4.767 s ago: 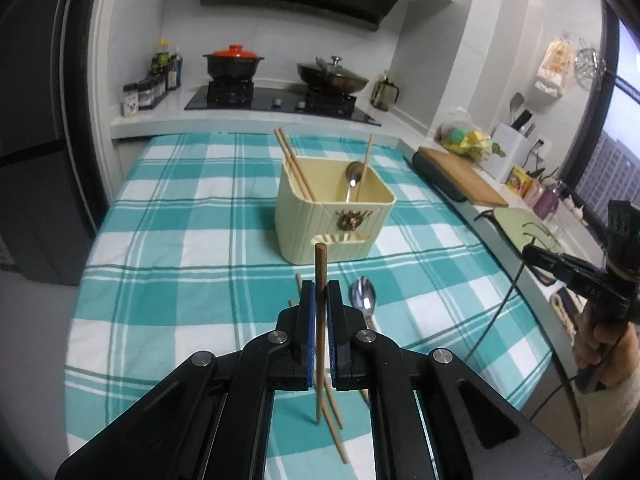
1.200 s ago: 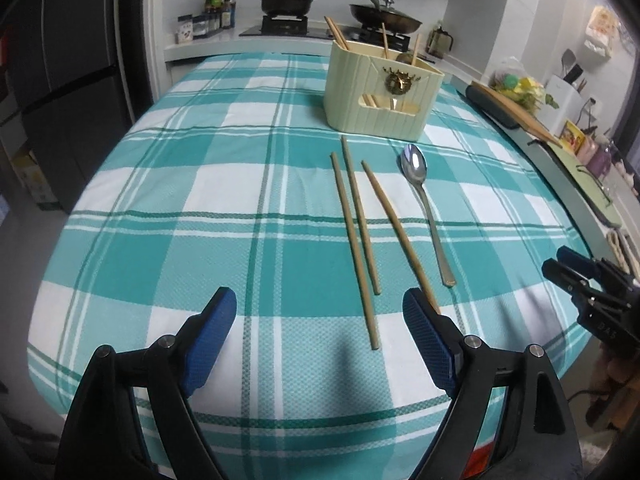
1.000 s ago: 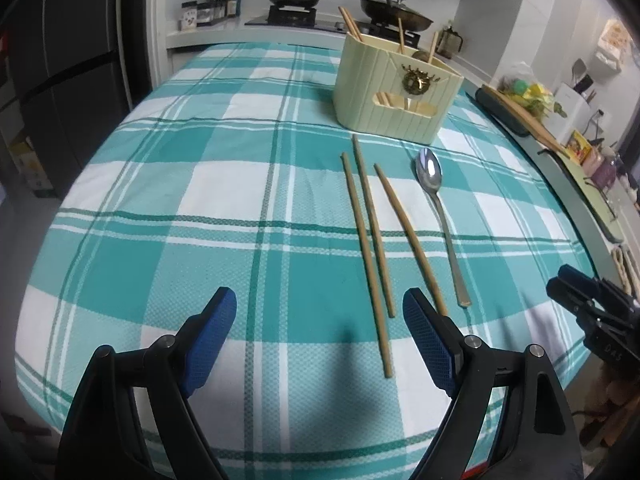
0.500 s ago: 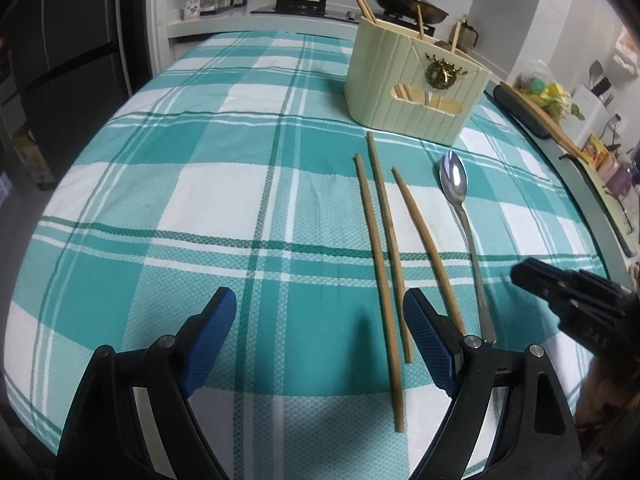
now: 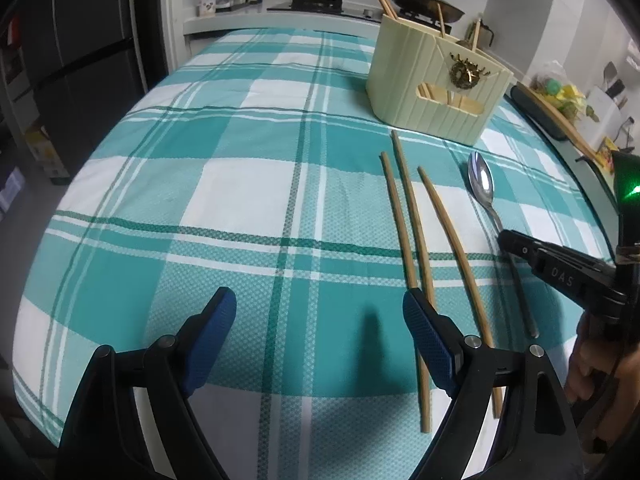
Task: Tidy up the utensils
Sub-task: 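Lift the spoon with the right tool while the left tool grasps a wooden chopstick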
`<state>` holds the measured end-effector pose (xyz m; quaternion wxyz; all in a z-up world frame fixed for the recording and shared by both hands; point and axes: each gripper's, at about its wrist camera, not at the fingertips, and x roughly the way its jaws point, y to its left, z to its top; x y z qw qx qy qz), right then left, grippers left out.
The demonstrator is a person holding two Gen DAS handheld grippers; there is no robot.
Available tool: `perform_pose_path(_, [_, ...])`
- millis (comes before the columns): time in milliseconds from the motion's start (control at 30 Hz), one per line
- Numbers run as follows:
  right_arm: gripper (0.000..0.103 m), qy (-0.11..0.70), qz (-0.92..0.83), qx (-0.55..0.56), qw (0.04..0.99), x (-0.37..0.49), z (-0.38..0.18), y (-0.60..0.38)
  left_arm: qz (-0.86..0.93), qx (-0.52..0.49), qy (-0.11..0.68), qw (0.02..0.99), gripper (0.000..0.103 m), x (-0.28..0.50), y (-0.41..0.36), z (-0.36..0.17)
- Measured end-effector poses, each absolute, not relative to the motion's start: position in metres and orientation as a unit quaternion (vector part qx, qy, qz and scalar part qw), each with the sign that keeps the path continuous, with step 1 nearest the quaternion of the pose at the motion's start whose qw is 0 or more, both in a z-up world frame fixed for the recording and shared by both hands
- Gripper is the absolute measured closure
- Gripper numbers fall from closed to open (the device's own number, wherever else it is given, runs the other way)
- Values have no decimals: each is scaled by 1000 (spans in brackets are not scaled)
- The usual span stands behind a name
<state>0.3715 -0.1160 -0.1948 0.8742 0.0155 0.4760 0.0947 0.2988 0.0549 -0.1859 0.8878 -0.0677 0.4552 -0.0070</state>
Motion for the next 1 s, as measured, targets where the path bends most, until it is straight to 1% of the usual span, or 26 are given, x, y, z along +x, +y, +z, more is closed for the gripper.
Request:
perform_pose_path(67, [98,478,76,25,875,369,-195,-127,-12,-64,455,888,17,304,52,-186])
perform_pose_path(133, [97,480,58,28,875,363,-194,-138,-17,-58,452,890,17,311,48,-184])
perform_pose_path(233, [97,484,34,24,874,350,-193,-154,-25,-50,453,890,13,325,41,-182])
perform_pose_path(433, [97,483,9,7,876,319,-191,-182,-35,-45,464,884,13,347,30,-187])
perform_pose_path(567, [88,471,6,-9,882,305,-190,-187,-22,-38,465,884,13,359,27,-193])
perform_pose_path(633, [71,466,3,-10,885,300,-189,-190,-17,-31,467,884,13,362,25,-196])
perform_pose_path(667, [69,464,0,-9,886,299,-188,-191,-13,-26,468,883,13,364,25,-198])
perform_pose_path(833, [68,457,-3,-2,890,297,-183,-198,-2,-13,478,878,13,371,23,-208])
perform_pose_path(1000, [68,459,2,7,888,299,-182,-202,2,-3,479,878,8,371,25,-211])
